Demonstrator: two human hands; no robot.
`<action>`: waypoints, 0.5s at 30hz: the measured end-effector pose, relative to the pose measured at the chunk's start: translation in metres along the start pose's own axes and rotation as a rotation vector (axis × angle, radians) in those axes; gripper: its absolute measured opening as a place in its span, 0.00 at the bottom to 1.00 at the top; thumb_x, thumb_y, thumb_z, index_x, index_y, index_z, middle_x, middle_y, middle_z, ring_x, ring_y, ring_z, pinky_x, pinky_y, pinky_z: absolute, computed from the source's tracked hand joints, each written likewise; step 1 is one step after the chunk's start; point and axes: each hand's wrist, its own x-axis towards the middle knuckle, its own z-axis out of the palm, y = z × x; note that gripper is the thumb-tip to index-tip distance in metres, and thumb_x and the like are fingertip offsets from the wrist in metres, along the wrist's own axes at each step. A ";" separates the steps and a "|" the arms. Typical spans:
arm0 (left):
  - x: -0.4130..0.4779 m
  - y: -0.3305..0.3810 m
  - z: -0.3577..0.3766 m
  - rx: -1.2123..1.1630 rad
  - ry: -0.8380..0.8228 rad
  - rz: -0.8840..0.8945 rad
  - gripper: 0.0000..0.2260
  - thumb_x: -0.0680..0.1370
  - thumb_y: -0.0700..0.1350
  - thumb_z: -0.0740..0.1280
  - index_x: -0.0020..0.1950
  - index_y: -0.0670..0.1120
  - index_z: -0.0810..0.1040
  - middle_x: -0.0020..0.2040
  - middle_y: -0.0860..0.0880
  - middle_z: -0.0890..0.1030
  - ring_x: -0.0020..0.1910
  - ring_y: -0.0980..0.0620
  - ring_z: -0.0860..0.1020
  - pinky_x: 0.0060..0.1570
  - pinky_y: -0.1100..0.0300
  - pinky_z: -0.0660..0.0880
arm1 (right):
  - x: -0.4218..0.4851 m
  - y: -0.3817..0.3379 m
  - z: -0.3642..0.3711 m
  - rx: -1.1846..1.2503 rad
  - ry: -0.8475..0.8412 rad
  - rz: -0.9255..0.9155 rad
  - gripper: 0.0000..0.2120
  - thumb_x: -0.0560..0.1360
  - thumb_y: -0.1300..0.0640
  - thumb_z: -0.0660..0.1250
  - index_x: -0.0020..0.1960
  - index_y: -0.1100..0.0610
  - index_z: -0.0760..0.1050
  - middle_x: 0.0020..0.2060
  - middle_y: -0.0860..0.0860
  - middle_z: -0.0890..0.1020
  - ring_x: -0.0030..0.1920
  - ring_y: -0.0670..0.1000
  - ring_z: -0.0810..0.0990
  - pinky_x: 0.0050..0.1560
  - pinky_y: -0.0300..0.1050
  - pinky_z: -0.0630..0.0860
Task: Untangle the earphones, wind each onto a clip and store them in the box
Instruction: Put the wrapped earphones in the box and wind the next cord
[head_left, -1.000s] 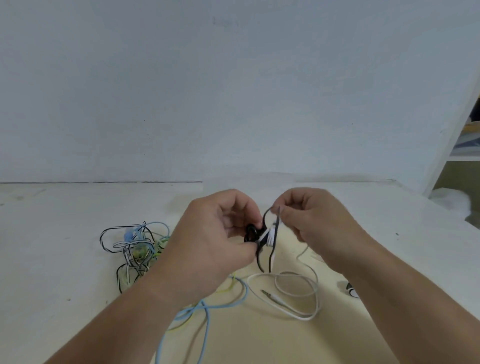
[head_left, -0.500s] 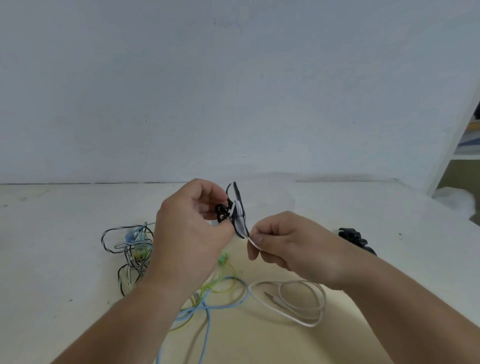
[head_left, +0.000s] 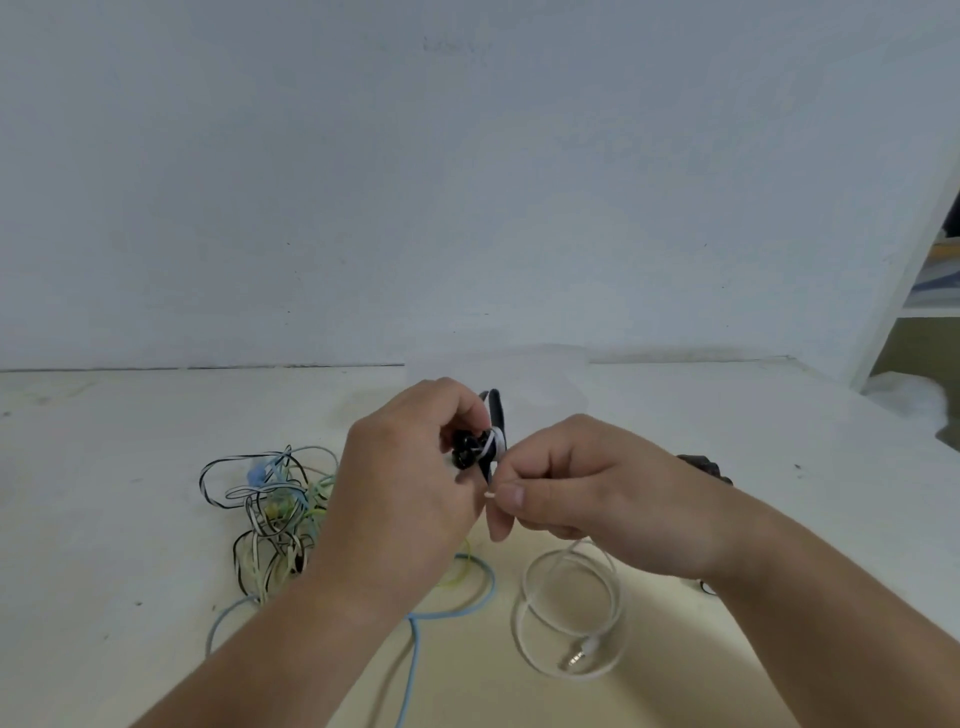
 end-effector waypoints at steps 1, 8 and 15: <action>0.000 0.000 0.000 -0.013 -0.003 -0.005 0.18 0.61 0.32 0.77 0.41 0.51 0.78 0.35 0.59 0.79 0.43 0.62 0.75 0.40 0.76 0.68 | 0.000 -0.001 0.000 0.005 -0.016 -0.005 0.12 0.77 0.56 0.63 0.37 0.53 0.79 0.29 0.52 0.71 0.30 0.46 0.63 0.32 0.37 0.61; -0.002 0.001 -0.001 -0.130 -0.210 -0.001 0.15 0.66 0.34 0.75 0.41 0.54 0.79 0.38 0.57 0.81 0.41 0.57 0.79 0.43 0.66 0.76 | -0.005 -0.003 -0.013 -0.120 0.218 0.013 0.10 0.79 0.63 0.67 0.40 0.62 0.82 0.22 0.41 0.69 0.25 0.41 0.66 0.30 0.29 0.62; 0.003 -0.003 -0.004 -0.445 -0.299 -0.101 0.19 0.67 0.30 0.74 0.48 0.52 0.75 0.41 0.49 0.81 0.41 0.49 0.80 0.46 0.60 0.78 | -0.002 0.000 -0.016 -0.168 0.603 0.004 0.08 0.73 0.58 0.74 0.36 0.57 0.81 0.24 0.46 0.71 0.24 0.43 0.63 0.26 0.33 0.62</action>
